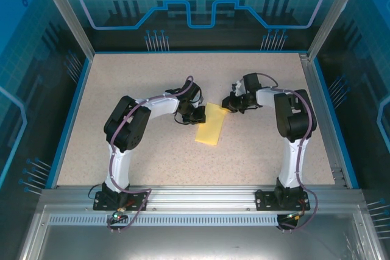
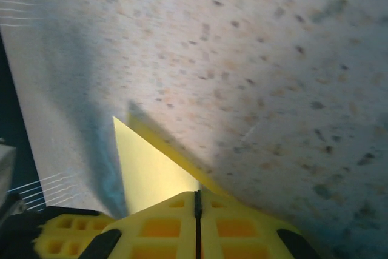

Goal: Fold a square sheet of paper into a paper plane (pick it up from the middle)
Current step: Fold the square sheet of paper in half at the center of the table.

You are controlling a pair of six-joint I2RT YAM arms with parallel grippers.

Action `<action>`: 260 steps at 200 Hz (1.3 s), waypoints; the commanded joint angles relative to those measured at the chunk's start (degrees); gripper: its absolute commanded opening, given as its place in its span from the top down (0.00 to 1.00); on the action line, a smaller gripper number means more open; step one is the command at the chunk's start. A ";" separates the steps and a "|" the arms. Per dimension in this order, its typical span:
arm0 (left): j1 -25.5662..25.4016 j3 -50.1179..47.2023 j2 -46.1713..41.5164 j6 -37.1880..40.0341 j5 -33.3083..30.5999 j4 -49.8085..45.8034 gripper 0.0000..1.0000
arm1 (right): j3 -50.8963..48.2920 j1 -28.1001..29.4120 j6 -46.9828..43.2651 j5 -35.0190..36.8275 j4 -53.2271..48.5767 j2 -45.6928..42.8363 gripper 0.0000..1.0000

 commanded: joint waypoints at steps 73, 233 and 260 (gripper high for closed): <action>-0.63 -1.72 2.80 1.21 -0.62 -4.57 1.00 | 4.60 -2.49 0.56 -4.01 -7.12 -0.79 0.90; -0.59 -4.58 -1.14 -4.56 3.27 -1.22 1.00 | 7.06 -0.54 -6.36 5.57 -15.03 -5.90 0.80; -0.67 -8.08 -4.75 -10.43 3.82 2.62 1.00 | 3.29 -0.38 -7.89 8.99 -15.65 -14.21 0.71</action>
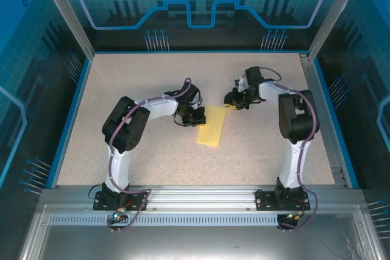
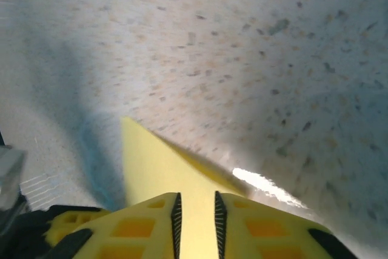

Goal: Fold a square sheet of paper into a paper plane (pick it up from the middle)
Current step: Fold the square sheet of paper in half at the center of the table, then fold the triangle a second time at the center of the table.

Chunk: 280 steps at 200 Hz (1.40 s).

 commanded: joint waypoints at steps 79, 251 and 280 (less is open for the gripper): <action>-0.45 -12.60 -13.64 -12.61 -0.62 8.23 0.80 | -21.96 8.41 5.29 9.63 6.25 -24.48 0.53; 5.73 -13.20 -11.18 -10.91 10.95 11.42 0.52 | -24.15 14.47 11.11 8.26 11.08 -14.72 0.62; 5.65 -13.23 -10.99 -10.67 11.35 10.87 0.51 | -24.87 14.36 10.44 9.15 10.41 -13.85 0.64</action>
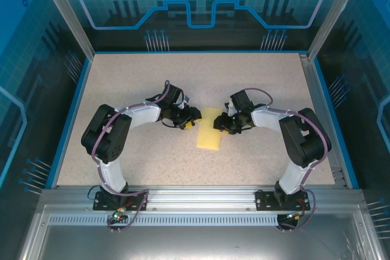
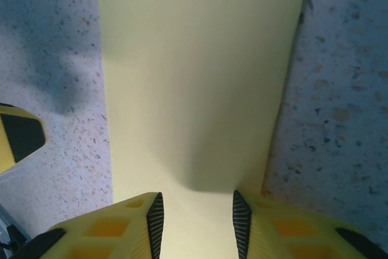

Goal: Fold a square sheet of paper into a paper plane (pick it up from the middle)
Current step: Fold the triangle a second time at the center of the table.

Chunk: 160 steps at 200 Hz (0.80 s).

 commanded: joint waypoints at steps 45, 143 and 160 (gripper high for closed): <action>-0.39 0.03 -0.33 1.45 2.17 -2.44 0.46 | -2.24 0.09 -0.96 2.30 -1.98 -0.09 0.64; -2.96 -7.22 -4.61 -4.20 3.12 -2.45 0.43 | -4.40 -0.34 -0.43 1.40 0.21 0.43 0.64; -3.62 -8.08 -4.57 -5.77 4.24 0.19 0.43 | -4.44 -0.33 -0.43 1.35 0.20 0.47 0.64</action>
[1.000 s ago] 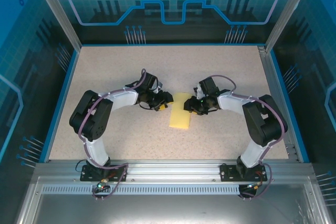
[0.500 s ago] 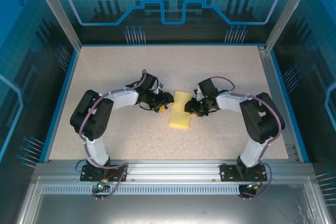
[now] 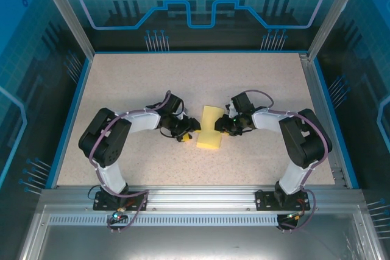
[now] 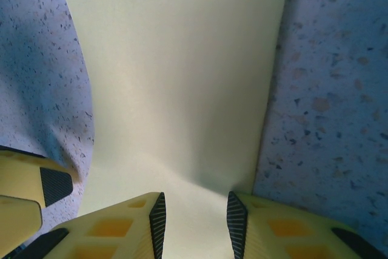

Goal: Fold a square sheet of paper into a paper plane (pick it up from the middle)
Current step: Fold the triangle a second time at the center of the table.

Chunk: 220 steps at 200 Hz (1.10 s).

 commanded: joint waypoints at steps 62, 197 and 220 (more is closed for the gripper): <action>-1.96 -0.07 1.40 -4.64 4.01 4.29 0.45 | -1.72 -0.23 -0.31 0.57 -2.26 1.52 0.64; -2.16 5.02 5.77 -6.30 4.41 7.19 0.49 | -1.59 -0.33 -0.15 0.04 -1.91 2.20 0.64; -1.94 6.47 6.91 -6.45 4.19 7.12 0.48 | -1.52 -0.33 -0.06 -0.72 -0.99 2.05 0.64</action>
